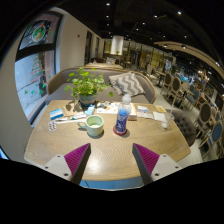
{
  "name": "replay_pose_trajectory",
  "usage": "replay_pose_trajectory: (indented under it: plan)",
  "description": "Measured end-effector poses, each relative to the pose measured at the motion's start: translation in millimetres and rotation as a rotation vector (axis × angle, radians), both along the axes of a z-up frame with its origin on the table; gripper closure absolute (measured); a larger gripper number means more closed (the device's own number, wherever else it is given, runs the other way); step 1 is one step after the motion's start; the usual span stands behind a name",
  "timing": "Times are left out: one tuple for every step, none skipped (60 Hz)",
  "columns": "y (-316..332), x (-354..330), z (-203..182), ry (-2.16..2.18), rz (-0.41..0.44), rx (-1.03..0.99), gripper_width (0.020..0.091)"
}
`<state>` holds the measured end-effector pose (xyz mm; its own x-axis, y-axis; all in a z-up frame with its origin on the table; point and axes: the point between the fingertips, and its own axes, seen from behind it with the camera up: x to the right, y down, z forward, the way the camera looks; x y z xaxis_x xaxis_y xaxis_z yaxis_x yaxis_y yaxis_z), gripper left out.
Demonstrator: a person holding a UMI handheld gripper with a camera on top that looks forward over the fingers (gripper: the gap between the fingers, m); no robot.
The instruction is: Pour water
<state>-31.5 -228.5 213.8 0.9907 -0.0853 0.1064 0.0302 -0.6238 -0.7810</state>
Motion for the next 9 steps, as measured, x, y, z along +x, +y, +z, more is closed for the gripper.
replay_pose_trajectory:
  plan:
    - [-0.6, -0.7, 1.4, 0.001, 0.001, 0.003, 0.025]
    - [-1.2, -1.3, 2.7, 0.003, 0.002, 0.007, 0.0248]
    - [-1.7, -1.9, 4.0, 0.003, 0.003, 0.01, 0.025]
    - [-2.1, -2.5, 5.4, 0.004, 0.003, 0.013, 0.0249]
    - [-2.3, -2.7, 6.5, 0.004, 0.003, 0.015, 0.0248]
    - [-2.1, -2.9, 7.4, 0.005, 0.004, 0.019, 0.0248]
    - [-1.9, -3.5, 8.6, 0.006, 0.005, 0.024, 0.0248]
    - [-1.4, -3.9, 9.6, 0.008, 0.006, 0.029, 0.0248]
    - [-3.0, -3.6, 10.2, 0.01, 0.007, 0.033, 0.0248]
